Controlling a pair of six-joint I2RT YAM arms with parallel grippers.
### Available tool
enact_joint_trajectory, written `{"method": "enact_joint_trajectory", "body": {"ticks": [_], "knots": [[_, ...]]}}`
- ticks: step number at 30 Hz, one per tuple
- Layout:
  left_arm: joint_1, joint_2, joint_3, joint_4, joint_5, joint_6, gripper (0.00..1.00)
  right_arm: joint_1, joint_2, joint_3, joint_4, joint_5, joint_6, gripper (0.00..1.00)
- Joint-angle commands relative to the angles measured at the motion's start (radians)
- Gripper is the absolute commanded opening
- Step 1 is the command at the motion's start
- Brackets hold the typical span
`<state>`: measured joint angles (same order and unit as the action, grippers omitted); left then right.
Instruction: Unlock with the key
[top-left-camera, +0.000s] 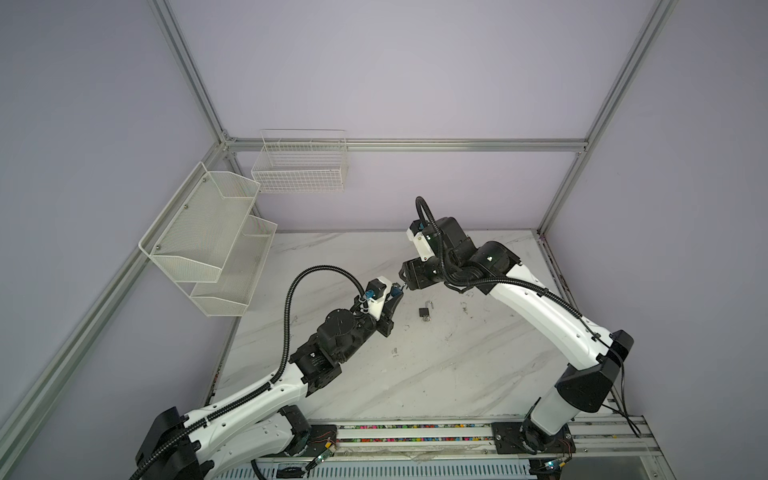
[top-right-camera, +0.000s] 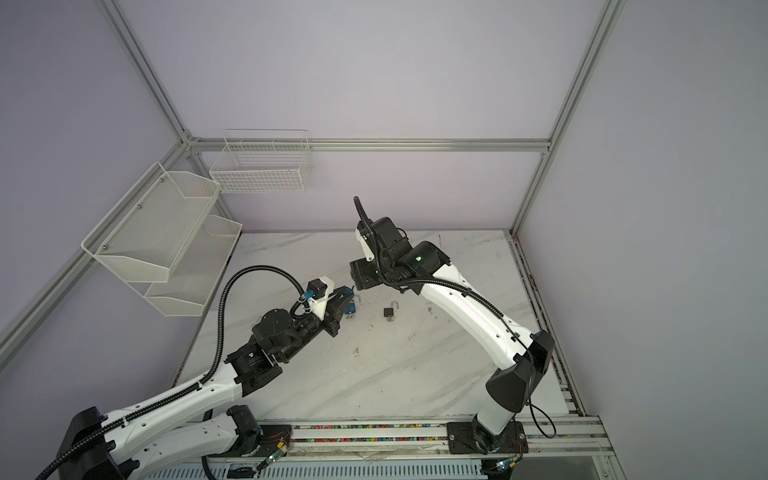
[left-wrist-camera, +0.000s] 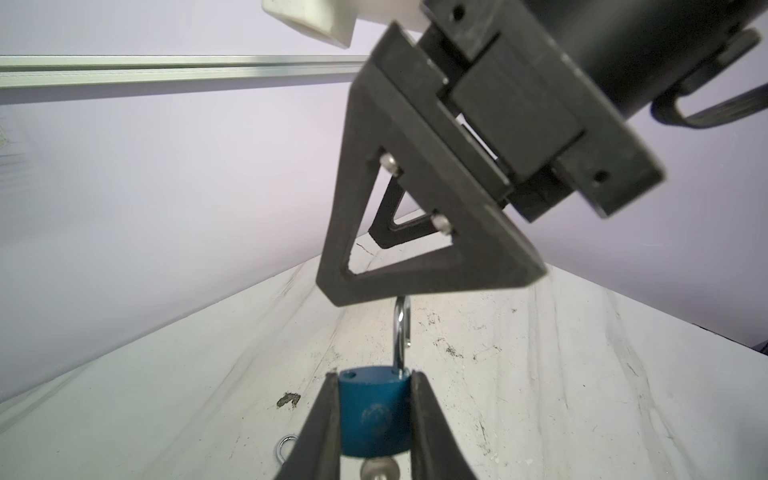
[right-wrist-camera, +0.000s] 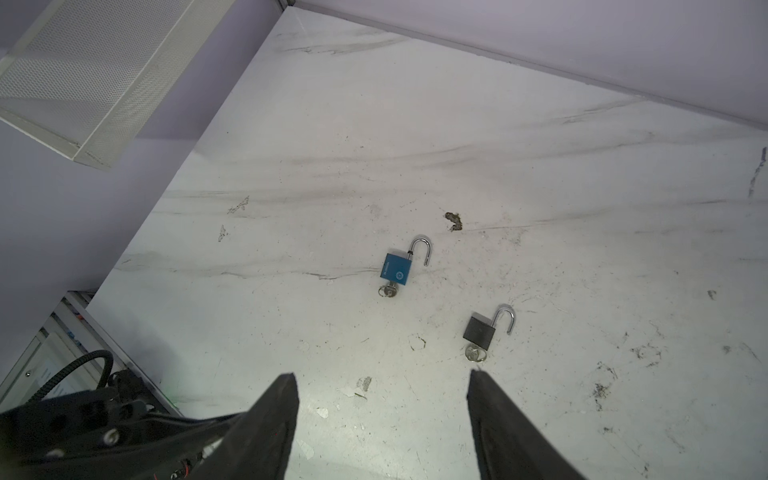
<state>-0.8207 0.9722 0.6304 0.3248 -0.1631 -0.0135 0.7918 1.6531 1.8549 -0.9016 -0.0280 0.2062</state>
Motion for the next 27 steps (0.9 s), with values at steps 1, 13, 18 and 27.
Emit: {"method": "enact_joint_trajectory", "body": {"ticks": [1,13,18,27], "knots": [[-0.003,-0.018,-0.035,0.083,0.008,0.020,0.00,-0.015,-0.024,0.021,-0.057,-0.028,-0.028,0.68],[-0.003,-0.021,-0.038,0.100,-0.001,0.014,0.00,-0.026,-0.078,-0.033,-0.046,-0.086,-0.051,0.68],[-0.003,-0.020,-0.038,0.116,-0.004,0.016,0.00,-0.026,-0.104,-0.052,-0.036,-0.132,-0.066,0.68],[-0.002,-0.030,-0.038,0.114,0.030,0.023,0.00,-0.028,-0.131,-0.033,-0.051,-0.072,-0.086,0.68]]}}
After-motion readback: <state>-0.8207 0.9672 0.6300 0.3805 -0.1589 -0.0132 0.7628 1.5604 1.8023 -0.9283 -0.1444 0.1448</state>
